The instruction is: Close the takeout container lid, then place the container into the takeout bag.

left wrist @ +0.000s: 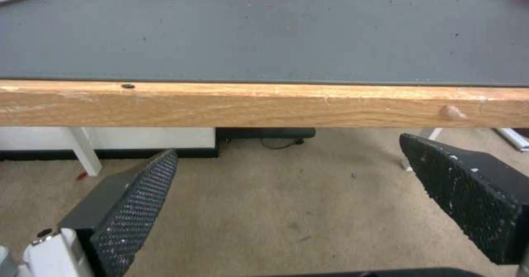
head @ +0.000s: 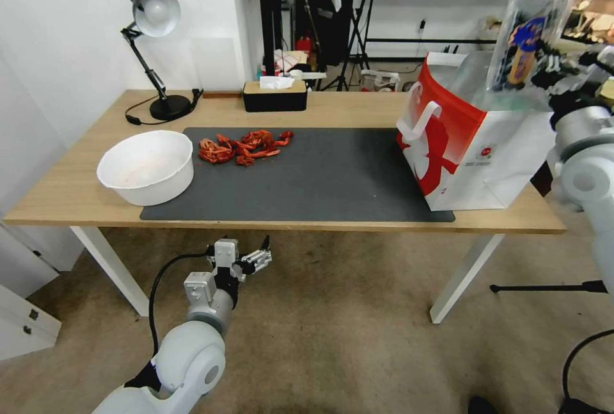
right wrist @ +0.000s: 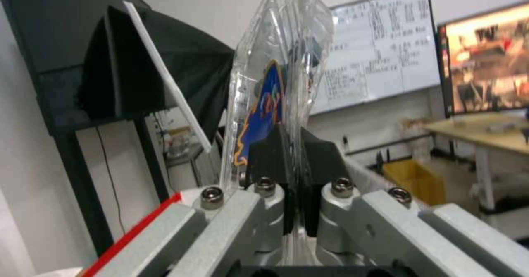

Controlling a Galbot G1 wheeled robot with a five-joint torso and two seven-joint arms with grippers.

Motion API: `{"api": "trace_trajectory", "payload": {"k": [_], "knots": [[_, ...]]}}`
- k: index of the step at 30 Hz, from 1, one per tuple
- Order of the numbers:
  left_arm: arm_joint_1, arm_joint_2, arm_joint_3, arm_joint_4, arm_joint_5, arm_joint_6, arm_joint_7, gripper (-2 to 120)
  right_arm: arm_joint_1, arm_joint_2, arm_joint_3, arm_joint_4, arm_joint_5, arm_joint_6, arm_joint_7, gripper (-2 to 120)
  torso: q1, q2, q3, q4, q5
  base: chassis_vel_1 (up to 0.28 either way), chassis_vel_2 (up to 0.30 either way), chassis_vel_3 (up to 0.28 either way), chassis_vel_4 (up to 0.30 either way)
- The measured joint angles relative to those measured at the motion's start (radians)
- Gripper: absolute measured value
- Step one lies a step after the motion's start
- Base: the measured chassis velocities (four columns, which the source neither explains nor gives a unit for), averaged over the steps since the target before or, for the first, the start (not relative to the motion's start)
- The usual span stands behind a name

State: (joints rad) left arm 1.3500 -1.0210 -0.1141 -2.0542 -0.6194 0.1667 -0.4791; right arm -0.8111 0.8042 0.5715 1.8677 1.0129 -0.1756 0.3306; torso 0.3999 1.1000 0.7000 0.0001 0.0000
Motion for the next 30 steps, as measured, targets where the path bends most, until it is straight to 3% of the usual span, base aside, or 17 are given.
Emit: {"api": "trace_trajectory", "payload": {"k": [16, 21, 22, 25, 30], "knots": [[0.002, 0.005, -0.005, 0.001, 0.0, 0.0, 0.001, 100, -0.046, 0.032, 0.001, 0.026, 0.034, -0.032, 0.026, 61, 0.0, 0.0, 0.0, -0.0001, -0.0001, 0.0, 0.0, 0.0, 0.0], [0.002, 0.003, -0.006, -0.001, 0.0, 0.0, 0.006, 100, -0.072, 0.031, 0.006, 0.062, 0.034, -0.023, -0.013, 80, 0.0, 0.0, 0.0, -0.0001, -0.0001, 0.0, 0.0, 0.0, 0.0], [0.001, 0.002, -0.011, -0.002, 0.0, -0.001, 0.009, 100, -0.096, 0.017, 0.012, 0.097, 0.017, -0.014, -0.06, 95, 0.0, 0.0, 0.0, 0.0, -0.0001, 0.0, 0.0, 0.0, 0.0], [0.005, -0.001, -0.016, -0.002, 0.003, -0.011, 0.019, 100, -0.131, -0.006, 0.015, 0.135, -0.023, 0.014, -0.133, 104, 0.0, 0.0, 0.0, -0.0001, -0.0002, 0.0, 0.0, 0.0, 0.0], [0.007, -0.005, -0.022, 0.001, 0.006, -0.029, 0.024, 100, -0.188, -0.016, 0.015, 0.191, -0.054, 0.039, -0.188, 111, 0.0, 0.0, 0.0, 0.0, -0.0002, 0.0, 0.0, 0.0, 0.0]]}}
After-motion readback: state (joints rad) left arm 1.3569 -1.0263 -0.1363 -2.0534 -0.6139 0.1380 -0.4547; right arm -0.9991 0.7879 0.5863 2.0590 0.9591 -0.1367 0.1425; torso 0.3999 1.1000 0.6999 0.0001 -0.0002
